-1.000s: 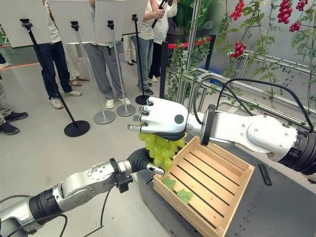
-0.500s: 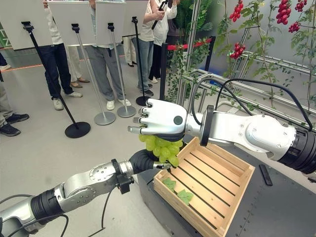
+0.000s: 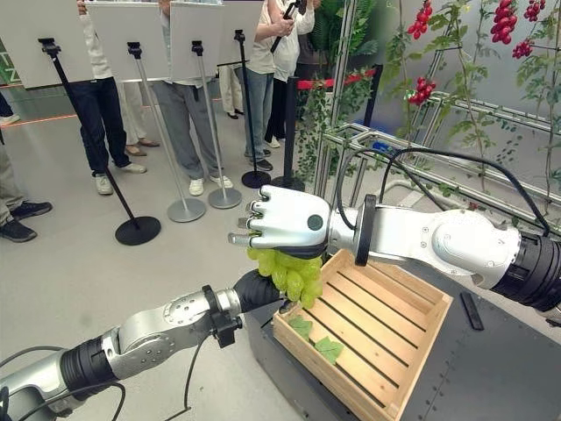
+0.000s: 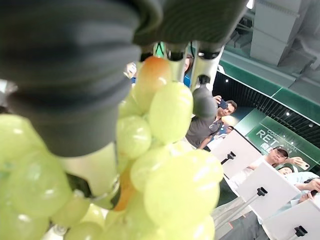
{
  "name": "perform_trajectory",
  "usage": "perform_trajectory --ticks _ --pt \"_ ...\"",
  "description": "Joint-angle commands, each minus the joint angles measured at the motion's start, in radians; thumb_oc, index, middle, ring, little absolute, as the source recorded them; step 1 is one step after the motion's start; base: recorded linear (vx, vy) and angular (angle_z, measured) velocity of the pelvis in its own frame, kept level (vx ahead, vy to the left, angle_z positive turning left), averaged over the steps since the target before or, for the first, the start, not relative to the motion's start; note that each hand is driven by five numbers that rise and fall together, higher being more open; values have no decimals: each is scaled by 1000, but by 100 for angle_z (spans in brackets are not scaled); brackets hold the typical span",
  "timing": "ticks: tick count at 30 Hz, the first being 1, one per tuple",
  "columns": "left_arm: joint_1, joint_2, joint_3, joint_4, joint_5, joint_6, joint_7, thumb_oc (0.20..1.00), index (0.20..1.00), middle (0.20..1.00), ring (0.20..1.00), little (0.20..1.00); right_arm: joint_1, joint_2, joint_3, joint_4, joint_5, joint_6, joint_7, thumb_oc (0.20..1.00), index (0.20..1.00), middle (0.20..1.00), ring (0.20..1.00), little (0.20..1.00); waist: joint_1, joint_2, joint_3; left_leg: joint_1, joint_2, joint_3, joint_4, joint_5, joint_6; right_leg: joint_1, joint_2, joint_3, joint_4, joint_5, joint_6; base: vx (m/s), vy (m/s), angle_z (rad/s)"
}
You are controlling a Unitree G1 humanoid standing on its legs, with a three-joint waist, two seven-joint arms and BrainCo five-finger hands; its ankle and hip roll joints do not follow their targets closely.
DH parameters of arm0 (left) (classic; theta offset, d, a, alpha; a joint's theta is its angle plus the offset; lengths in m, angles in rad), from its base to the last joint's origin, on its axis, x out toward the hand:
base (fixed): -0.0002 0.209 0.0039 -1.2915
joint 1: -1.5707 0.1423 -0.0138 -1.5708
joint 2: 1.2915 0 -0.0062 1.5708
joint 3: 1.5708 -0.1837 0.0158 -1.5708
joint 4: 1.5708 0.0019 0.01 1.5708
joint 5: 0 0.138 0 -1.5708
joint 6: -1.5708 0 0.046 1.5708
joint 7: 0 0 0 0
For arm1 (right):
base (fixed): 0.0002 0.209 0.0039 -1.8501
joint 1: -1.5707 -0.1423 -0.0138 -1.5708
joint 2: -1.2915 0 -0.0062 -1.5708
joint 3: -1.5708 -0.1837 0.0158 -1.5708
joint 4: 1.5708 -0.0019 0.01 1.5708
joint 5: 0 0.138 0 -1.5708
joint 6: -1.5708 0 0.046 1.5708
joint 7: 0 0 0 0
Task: Pick up the fruits from the basket on one side to the basket on the other side
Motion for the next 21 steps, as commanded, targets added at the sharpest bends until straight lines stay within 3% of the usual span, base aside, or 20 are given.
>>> perform_trajectory --ticks 1,18,19,20,21 --pt "-90 -26 60 11 -37 -70 1 200 200 200 200 200 -50 -59 35 -19 -13 11 -29 200 200 200 200 200 -11 -31 -12 19 0 -11 22 -76 8 -1 -32 -15 43 -31 86 0 0 0" --pt "-63 -26 86 16 -7 -76 6 213 213 213 213 213 23 -55 -13 -1 -30 13 -29 200 200 200 200 200 -10 -28 -6 18 3 -15 19 -70 6 -1 -32 -17 40 -27 83 0 0 0" --pt "-63 -26 86 16 -7 -76 6 768 768 768 768 768 23 -55 -14 -1 -30 13 -29 200 200 200 200 200 -10 -29 -6 18 3 -15 19 -70 6 -1 -32 -17 40 -27 83 0 0 0" --pt "-63 -26 86 16 -7 -76 6 1000 1000 1000 1000 1000 24 -55 -14 -1 -30 13 -29 200 200 200 200 200 -10 -29 -6 18 3 -15 19 -70 6 -1 -32 -17 40 -27 83 0 0 0" --pt "-67 -12 82 13 -4 -70 -4 1000 1000 1000 1000 1000 26 -56 -16 -1 -27 14 -28 200 200 200 200 200 -11 -28 -6 17 3 -16 19 -70 6 -1 -31 -16 41 -27 83 0 0 0"
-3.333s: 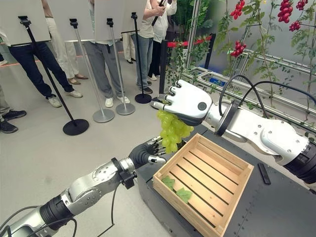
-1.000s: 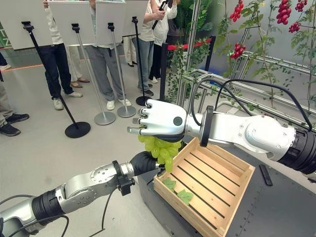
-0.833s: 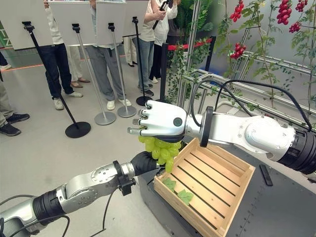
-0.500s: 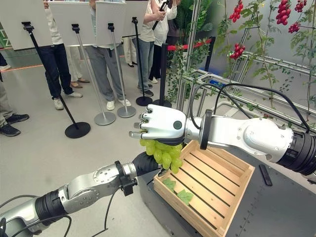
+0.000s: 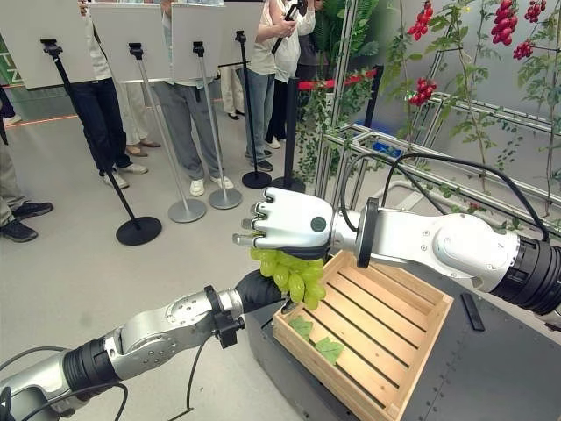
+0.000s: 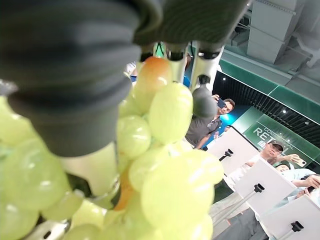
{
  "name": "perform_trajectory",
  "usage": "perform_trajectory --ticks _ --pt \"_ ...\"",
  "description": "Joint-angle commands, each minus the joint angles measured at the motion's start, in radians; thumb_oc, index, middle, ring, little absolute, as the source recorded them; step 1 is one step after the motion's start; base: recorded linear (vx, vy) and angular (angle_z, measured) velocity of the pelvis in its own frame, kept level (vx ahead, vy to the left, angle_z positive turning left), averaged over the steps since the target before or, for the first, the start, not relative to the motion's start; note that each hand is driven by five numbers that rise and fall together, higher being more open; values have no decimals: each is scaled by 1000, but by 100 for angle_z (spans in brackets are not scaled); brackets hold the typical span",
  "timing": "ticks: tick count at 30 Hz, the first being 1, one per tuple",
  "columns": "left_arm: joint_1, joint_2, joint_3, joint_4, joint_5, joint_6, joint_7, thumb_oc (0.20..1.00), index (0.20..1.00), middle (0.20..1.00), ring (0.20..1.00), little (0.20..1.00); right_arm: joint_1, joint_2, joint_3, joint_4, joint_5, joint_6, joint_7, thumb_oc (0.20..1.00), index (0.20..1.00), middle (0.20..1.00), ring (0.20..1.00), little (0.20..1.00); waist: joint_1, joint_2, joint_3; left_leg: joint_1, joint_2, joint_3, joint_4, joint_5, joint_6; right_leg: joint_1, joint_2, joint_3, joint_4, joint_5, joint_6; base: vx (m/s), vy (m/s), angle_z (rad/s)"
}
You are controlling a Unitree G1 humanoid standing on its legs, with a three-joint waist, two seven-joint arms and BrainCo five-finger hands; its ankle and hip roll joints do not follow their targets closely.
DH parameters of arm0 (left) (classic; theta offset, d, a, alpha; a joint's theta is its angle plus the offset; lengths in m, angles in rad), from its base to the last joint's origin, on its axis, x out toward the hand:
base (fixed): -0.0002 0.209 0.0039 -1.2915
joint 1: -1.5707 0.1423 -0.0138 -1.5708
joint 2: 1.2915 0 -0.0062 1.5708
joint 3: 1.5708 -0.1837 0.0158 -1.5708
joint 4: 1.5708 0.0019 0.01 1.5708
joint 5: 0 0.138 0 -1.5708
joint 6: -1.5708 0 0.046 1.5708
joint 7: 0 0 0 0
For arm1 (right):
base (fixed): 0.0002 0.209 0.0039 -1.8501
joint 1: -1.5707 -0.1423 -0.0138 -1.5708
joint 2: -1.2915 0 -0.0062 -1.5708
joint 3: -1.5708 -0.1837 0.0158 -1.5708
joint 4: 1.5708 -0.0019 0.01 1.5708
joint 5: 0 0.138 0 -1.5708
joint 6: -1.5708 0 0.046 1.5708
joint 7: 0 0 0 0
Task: Pick up the fruits from the basket on one side to the basket on the other side
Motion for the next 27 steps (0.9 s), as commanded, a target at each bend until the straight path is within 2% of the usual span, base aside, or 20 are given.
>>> perform_trajectory --ticks 1,20,27 --pt "-67 5 81 11 -2 -69 -17 1000 1000 1000 1000 1000 -15 -57 -1 -20 -4 13 -16 200 200 200 200 200 -11 -29 -7 16 2 -14 20 -70 5 -4 -31 -15 42 -27 83 0 0 0" --pt "-54 81 83 43 98 -70 -37 1000 1000 1000 1000 1000 -22 -55 -33 -40 9 6 -21 200 200 200 200 200 -12 -26 -7 19 2 -7 23 -72 5 -6 -31 -12 41 -21 86 0 0 0" --pt "-61 80 78 -1 17 -77 -40 1000 1000 1000 1000 1000 -32 -60 -9 -34 -3 -1 -24 200 200 200 200 200 -12 -23 -5 18 1 -5 20 -71 6 -10 -33 -7 39 -17 88 0 0 0"
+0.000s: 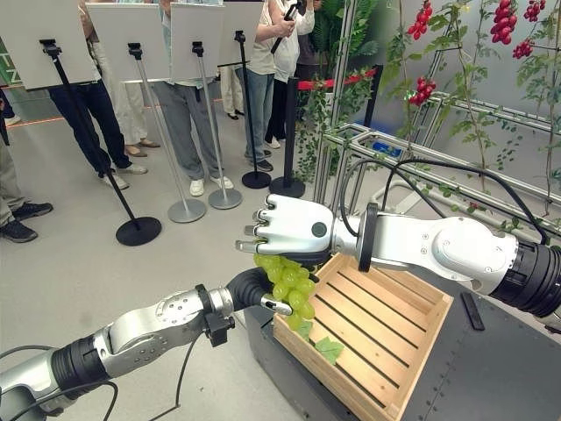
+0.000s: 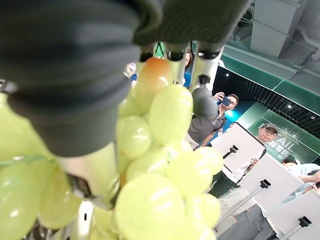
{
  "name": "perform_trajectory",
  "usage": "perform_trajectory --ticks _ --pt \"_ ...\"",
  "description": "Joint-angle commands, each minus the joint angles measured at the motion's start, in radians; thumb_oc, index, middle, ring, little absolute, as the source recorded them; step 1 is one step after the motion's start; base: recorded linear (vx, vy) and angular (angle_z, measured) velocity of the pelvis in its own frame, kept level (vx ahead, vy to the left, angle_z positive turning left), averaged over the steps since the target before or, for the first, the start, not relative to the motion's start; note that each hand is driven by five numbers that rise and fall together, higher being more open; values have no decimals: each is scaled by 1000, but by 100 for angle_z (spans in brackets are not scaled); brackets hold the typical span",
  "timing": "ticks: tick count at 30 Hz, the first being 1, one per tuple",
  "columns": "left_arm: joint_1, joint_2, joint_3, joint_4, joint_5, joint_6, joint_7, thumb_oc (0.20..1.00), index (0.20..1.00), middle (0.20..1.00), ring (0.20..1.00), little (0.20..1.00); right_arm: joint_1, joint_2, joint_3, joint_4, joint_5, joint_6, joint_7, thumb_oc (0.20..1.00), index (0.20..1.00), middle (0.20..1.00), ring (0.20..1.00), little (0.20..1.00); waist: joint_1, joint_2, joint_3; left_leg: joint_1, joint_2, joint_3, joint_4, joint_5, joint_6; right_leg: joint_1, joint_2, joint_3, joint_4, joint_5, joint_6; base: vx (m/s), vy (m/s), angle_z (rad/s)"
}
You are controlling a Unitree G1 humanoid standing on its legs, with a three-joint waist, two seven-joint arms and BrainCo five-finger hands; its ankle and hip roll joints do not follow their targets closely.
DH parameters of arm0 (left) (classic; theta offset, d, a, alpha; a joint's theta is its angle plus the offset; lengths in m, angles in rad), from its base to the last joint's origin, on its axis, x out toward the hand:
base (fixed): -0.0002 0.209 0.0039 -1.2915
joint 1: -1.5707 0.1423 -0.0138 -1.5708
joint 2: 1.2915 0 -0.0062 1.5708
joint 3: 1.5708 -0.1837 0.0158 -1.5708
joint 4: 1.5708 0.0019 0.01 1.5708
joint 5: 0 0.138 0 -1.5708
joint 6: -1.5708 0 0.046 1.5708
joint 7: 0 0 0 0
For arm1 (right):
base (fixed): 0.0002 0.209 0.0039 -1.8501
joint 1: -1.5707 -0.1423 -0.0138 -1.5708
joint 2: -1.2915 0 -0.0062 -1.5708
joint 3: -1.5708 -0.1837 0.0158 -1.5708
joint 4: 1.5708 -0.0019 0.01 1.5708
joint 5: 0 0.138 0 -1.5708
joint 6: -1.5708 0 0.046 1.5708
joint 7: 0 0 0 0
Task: Pick up the fruits from the basket on one side to the basket on the other side
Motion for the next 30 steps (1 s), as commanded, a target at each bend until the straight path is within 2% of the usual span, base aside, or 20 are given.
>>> perform_trajectory --ticks 1,9,13,20,30 --pt "-61 15 78 -13 -59 -79 -10 1000 1000 1000 1000 1000 -53 -62 1 -27 -8 19 -28 200 200 200 200 200 -12 -29 -8 19 0 -6 20 -71 6 -8 -33 -7 39 -14 85 0 0 0" --pt "-20 -26 110 -34 -158 -92 11 1000 1000 1000 1000 1000 -50 -85 38 5 -55 32 -43 200 200 200 200 200 -14 -27 -3 18 -1 -8 23 -74 7 -10 -33 -5 41 -18 85 0 0 0" --pt "27 -92 125 -35 -245 -86 31 1000 1000 1000 1000 1000 -26 -91 27 8 -86 46 -53 200 200 200 200 200 -14 -29 2 17 -2 -11 25 -78 9 -10 -33 -3 42 -20 83 0 0 0" --pt "70 -170 117 -35 -316 -74 37 1000 1000 1000 1000 1000 -10 -104 21 1 -124 60 -65 200 200 200 200 200 -19 -31 5 15 -5 -13 29 -82 13 -11 -34 -2 46 -25 83 0 0 0" --pt "76 -231 88 -44 -351 -65 37 1000 1000 1000 1000 1000 -40 -106 43 -7 -138 59 -88 200 200 200 200 200 -25 -34 4 15 -6 -15 30 -85 16 -13 -35 3 50 -27 81 0 0 0"
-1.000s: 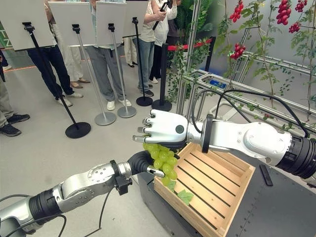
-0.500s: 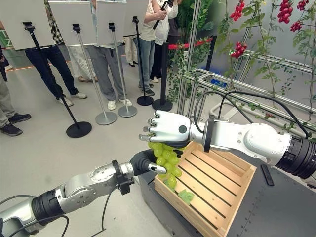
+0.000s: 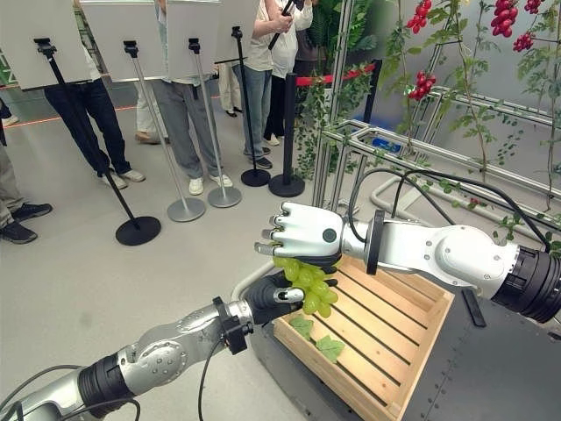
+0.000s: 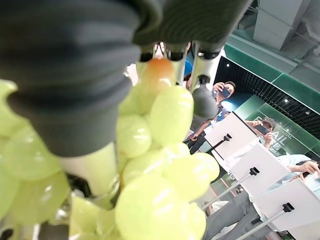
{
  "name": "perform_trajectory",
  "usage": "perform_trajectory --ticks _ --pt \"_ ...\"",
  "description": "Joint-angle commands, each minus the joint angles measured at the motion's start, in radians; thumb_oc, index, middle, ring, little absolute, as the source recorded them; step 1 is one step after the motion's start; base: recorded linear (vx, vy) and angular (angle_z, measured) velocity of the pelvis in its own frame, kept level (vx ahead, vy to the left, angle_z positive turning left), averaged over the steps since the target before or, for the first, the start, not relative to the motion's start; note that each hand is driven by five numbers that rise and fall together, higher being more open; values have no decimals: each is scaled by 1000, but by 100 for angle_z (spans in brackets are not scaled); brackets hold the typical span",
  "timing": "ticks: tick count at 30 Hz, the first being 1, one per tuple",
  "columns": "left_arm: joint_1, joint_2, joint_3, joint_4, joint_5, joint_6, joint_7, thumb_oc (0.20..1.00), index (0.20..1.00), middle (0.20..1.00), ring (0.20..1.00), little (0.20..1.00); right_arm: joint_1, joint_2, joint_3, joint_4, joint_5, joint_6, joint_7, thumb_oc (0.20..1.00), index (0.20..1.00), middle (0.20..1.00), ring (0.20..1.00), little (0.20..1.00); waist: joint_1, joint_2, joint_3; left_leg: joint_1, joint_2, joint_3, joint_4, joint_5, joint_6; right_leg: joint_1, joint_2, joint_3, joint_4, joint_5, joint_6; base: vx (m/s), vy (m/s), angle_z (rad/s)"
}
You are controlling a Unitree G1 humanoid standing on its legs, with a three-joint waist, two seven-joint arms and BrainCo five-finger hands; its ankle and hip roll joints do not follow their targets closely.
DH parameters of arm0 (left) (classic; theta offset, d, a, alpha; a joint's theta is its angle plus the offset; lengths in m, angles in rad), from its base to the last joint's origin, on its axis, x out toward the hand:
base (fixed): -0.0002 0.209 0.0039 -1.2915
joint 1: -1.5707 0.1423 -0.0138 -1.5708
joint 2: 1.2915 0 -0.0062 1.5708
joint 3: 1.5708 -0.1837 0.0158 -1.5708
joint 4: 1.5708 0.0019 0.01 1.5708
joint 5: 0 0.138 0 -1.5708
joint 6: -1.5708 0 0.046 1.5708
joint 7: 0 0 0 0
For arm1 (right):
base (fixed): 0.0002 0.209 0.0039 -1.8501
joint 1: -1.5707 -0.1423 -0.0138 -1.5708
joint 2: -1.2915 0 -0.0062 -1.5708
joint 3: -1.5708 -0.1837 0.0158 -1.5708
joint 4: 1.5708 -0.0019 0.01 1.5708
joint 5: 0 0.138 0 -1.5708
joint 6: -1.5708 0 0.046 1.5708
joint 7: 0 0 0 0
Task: Pick up the fruits from the basket on one side to the basket on the other side
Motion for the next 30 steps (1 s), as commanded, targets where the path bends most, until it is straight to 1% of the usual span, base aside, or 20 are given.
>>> perform_trajectory --ticks 1,2,3,4,5,6,28,29,30 --pt "-17 -35 52 -37 -34 -61 -18 1000 1000 1000 1000 1000 -102 -80 36 -53 -10 54 -50 200 200 200 200 200 -5 -38 -2 19 -1 -14 29 -83 13 -11 -31 4 49 -22 72 0 0 0" --pt "-17 -35 52 -37 -34 -61 -18 1000 1000 1000 1000 1000 -102 -80 36 -53 -10 54 -50 200 200 200 200 200 -5 -38 -2 20 -1 -14 29 -83 13 -11 -31 4 49 -22 72 0 0 0" --pt "-17 -37 52 -35 -34 -60 -17 934 934 934 934 934 -104 -78 38 -52 -12 53 -51 200 200 200 200 200 -5 -39 -1 20 -1 -13 29 -83 13 -10 -31 4 49 -22 72 0 0 0" --pt "-17 -37 52 -35 -34 -60 -17 934 934 934 934 934 -104 -78 39 -52 -12 54 -51 200 200 200 200 200 -5 -38 -1 20 -1 -13 29 -83 13 -10 -31 4 49 -22 72 0 0 0" --pt "-23 -37 51 -32 -31 -61 -16 407 407 407 407 407 -110 -76 44 -53 -15 52 -52 200 200 200 200 200 -4 -40 -2 20 -1 -13 29 -82 13 -10 -30 4 48 -22 72 0 0 0" --pt "-25 -39 53 -29 -31 -62 -15 200 200 200 200 200 -112 -74 46 -53 -16 52 -52 200 200 200 200 200 -4 -40 -2 20 -1 -13 29 -82 13 -10 -30 4 48 -22 71 0 0 0" --pt "-2 -55 94 -3 13 -75 -8 200 200 200 200 200 -70 -55 4 -44 -15 49 -64 200 200 200 200 200 -8 -40 3 19 -1 -16 29 -78 14 -12 -28 6 49 -18 69 0 0 0" --pt "8 -57 116 1 40 -85 -3 200 200 200 200 200 -43 -55 -15 -33 -16 53 -66 504 504 504 504 504 -7 -38 5 18 -1 -18 30 -78 14 -12 -28 4 50 -19 70 0 0 0" --pt "8 -56 115 1 41 -85 -4 200 200 200 200 200 -37 -54 -21 -33 -17 52 -66 812 812 812 812 812 -7 -40 5 18 -1 -18 30 -78 14 -11 -28 3 50 -19 70 0 0 0"
